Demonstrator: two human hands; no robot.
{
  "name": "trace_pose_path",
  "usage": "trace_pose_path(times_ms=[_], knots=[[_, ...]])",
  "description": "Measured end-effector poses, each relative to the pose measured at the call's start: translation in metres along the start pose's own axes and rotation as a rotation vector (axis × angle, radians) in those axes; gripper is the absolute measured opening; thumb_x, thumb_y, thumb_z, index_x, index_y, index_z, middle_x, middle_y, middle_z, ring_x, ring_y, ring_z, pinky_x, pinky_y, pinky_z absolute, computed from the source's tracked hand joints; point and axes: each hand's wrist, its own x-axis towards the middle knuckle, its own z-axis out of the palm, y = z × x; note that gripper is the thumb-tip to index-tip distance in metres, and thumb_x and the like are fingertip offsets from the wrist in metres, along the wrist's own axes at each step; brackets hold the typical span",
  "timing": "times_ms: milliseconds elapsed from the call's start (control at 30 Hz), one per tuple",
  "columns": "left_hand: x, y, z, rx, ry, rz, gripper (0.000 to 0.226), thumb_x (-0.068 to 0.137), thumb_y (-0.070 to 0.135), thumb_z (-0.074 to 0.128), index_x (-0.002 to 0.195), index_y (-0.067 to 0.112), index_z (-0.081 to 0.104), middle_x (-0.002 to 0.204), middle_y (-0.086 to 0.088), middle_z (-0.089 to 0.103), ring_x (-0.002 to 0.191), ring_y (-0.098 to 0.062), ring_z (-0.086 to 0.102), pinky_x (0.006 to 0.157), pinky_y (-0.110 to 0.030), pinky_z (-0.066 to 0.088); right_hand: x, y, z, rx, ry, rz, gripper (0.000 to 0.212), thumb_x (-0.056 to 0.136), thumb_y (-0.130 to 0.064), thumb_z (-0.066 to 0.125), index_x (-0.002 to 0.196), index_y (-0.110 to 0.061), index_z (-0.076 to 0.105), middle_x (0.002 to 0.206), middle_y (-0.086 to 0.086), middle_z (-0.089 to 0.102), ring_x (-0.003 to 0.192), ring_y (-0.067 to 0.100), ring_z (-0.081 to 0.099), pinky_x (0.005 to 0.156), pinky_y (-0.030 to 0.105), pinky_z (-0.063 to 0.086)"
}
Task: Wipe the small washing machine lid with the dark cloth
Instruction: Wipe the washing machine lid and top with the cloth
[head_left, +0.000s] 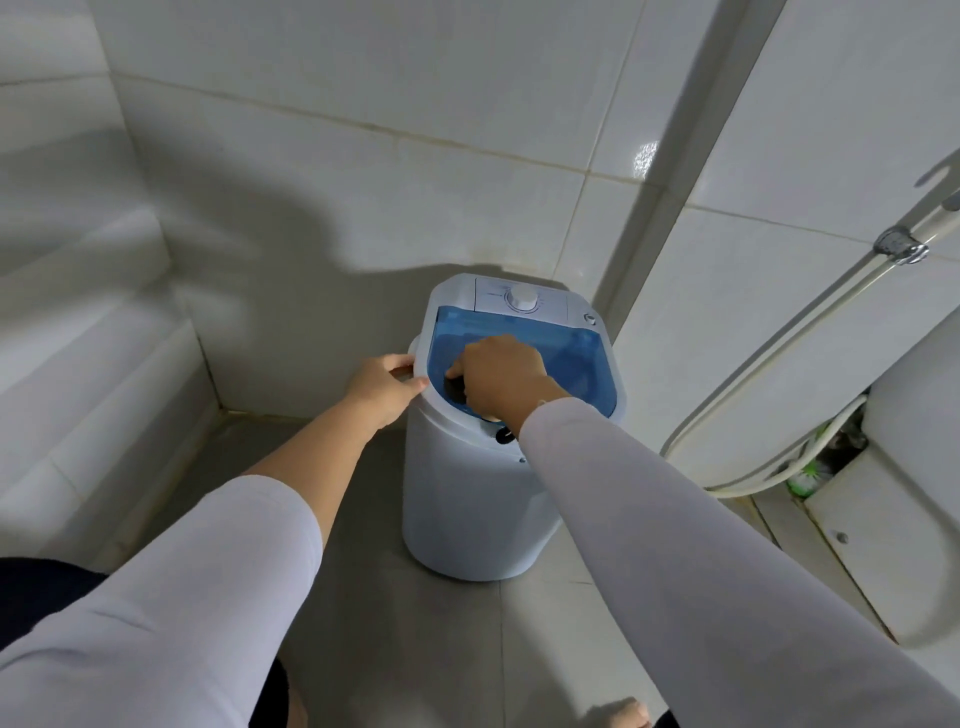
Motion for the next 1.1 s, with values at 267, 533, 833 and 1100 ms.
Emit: trace_pose_path(times_ms=[267,533,833,1100], knots=[[0.001,0.001,0.006,-0.064,0.034,-0.030,0.047,0.092,0.015,0.060,0.137,0.015,0.049,0.138,-0.005,0.055,0.125,-0.025,0.053,0.102,-0.035,0.042,-0.009,-0.008,0.009,0.061,0.012,0.032,0.038,0.095,-0.027,0.051,0.132,-0.019,0.056,0.123,0.008,0.059,0.110,0.027,0.055,0.088,0.037,0.048],[-0.004,0.003,0.016,-0.125,0.032,-0.027,0.061,0.083,0.016,0.071,0.139,0.011,0.045,0.134,-0.010,0.057,0.118,-0.027,0.057,0.093,-0.035,0.049,-0.016,-0.007,0.007,0.085,-0.009,0.073,0.035,0.096,-0.029,0.048,0.126,-0.014,0.059,0.118,0.009,0.062,0.109,0.028,0.057,0.085,0.037,0.049],[-0.008,0.006,0.018,-0.035,0.039,-0.011,0.055,0.087,0.021,0.066,0.138,0.013,0.046,0.135,-0.010,0.056,0.120,-0.030,0.055,0.100,-0.042,0.048,-0.033,0.013,0.008,0.086,-0.052,0.112,0.033,0.096,-0.029,0.049,0.122,-0.012,0.059,0.115,0.009,0.064,0.106,0.028,0.061,0.090,0.039,0.053],[-0.011,0.008,0.018,0.010,0.051,-0.021,0.058,0.088,0.024,0.065,0.141,0.015,0.043,0.138,-0.009,0.054,0.122,-0.031,0.055,0.101,-0.043,0.050,-0.045,0.039,0.020,0.055,-0.055,0.152,0.036,0.094,-0.030,0.052,0.127,-0.018,0.060,0.118,0.004,0.065,0.106,0.025,0.062,0.088,0.035,0.051]])
